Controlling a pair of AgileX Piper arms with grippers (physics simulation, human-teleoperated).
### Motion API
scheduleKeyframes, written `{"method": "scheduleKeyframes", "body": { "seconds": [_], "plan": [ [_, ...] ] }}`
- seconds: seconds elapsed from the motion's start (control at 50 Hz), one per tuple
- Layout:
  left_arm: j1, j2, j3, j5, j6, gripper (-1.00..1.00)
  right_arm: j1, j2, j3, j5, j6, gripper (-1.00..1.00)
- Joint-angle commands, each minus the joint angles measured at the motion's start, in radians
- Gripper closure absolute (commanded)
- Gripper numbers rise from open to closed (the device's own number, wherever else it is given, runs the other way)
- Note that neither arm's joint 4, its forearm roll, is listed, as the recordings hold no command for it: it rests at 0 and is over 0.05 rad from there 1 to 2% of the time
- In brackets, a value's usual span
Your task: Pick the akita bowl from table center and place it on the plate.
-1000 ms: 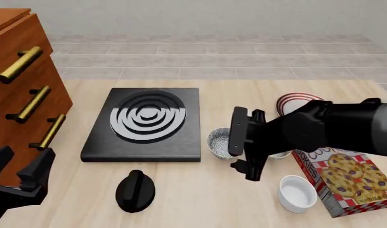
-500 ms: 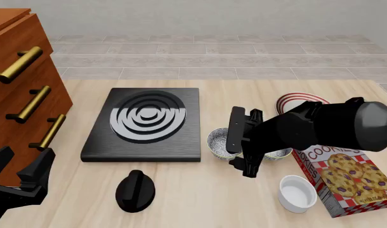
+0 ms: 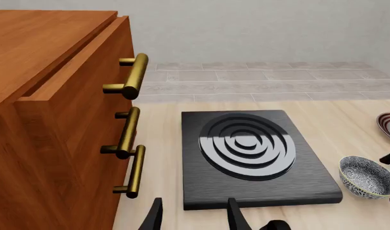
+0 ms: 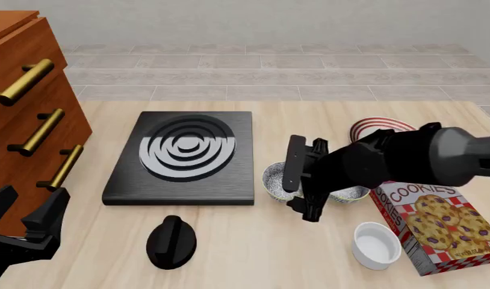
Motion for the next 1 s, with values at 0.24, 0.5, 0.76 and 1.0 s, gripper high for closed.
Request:
{"method": "scheduleKeyframes", "body": {
  "seconds": [0.24,0.5,0.76,1.0],
  "plan": [
    [-0.001,0.009,0.000,-0.007,-0.001,-1.00,-0.010,0.046,-0.009,-0.023,-0.007,-1.00],
    [-0.003,0.009,0.000,-0.007,-0.003,-1.00,0.019,0.067,-0.021,0.006,0.023,-1.00],
    [-0.004,0.015,0.000,-0.011,-0.004,-1.00,0.039,0.103,-0.051,0.028,0.066,-1.00],
    [-0.004,0.024,0.000,-0.020,-0.005,-1.00,0.042,0.137,-0.060,0.016,0.085,-1.00]
  ]
}}
